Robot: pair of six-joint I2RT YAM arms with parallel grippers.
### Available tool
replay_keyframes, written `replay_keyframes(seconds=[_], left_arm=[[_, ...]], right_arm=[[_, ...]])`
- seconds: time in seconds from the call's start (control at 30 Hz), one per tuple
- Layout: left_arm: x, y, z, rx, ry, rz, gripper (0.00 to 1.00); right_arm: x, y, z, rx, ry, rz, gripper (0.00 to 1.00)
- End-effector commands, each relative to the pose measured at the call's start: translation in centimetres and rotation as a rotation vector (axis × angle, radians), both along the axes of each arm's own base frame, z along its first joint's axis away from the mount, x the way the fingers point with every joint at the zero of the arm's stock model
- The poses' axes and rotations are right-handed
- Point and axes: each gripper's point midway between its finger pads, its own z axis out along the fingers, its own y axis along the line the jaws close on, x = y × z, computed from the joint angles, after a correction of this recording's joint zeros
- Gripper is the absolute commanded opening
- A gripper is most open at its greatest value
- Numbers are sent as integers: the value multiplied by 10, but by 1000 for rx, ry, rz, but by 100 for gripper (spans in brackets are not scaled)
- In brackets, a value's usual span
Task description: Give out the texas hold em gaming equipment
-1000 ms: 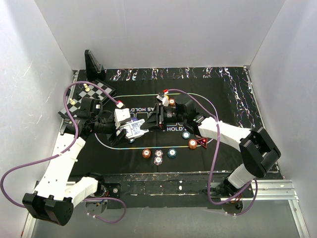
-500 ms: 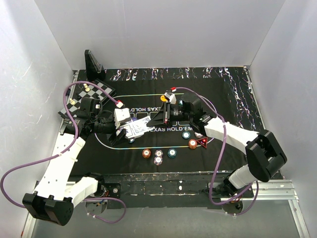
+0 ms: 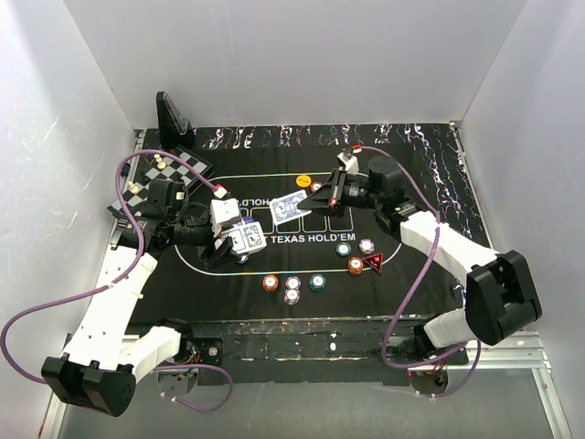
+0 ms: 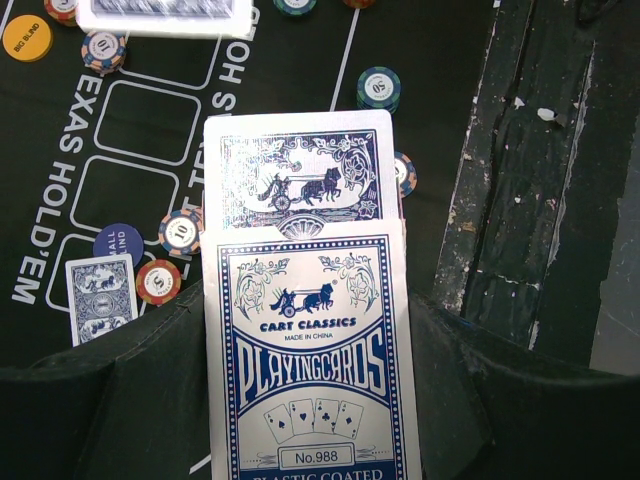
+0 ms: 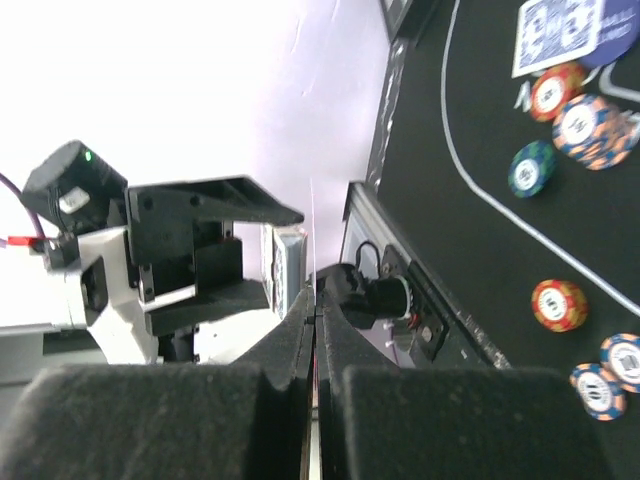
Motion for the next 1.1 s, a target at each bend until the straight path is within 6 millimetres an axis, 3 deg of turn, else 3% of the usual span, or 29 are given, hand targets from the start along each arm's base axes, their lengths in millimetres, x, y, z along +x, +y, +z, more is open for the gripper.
replay_keyframes(seconds=[0.0,0.1,0.23,0.27,0.33,0.47,0.8,0.97,1.07], left_arm=[[-2,-5,18,-41,-54,-25,17],[-2,-5,18,-38,-51,-24,16],[-2,-5,17,-36,-50,-26,16],[-3,-5,17,-38,-48,-26,16],[-3,-5,17,-36,-48,-25,16],[-3,-4,20,-35,-55,-23,16],[1,-5,20,-33,-49,-25,16],[0,-3,20,-25,-58,-22,16],[0,-3,19,-25,-55,-22,16]], right_arm=[[32,-25,16,0,-57,-44,1],[70,-41,9,-18,-46,-90,1],[131,-51,-16,-56,1,-138,1],[147,-51,-35,-82,33,-144,1],[173,-49,-52,-123,52,-165,1],[214,-35,-70,-151,81,-174,1],[264,4,-114,-266,123,-201,1],[282,2,-142,-332,171,-240,1],[282,2,-158,-354,210,-252,1]])
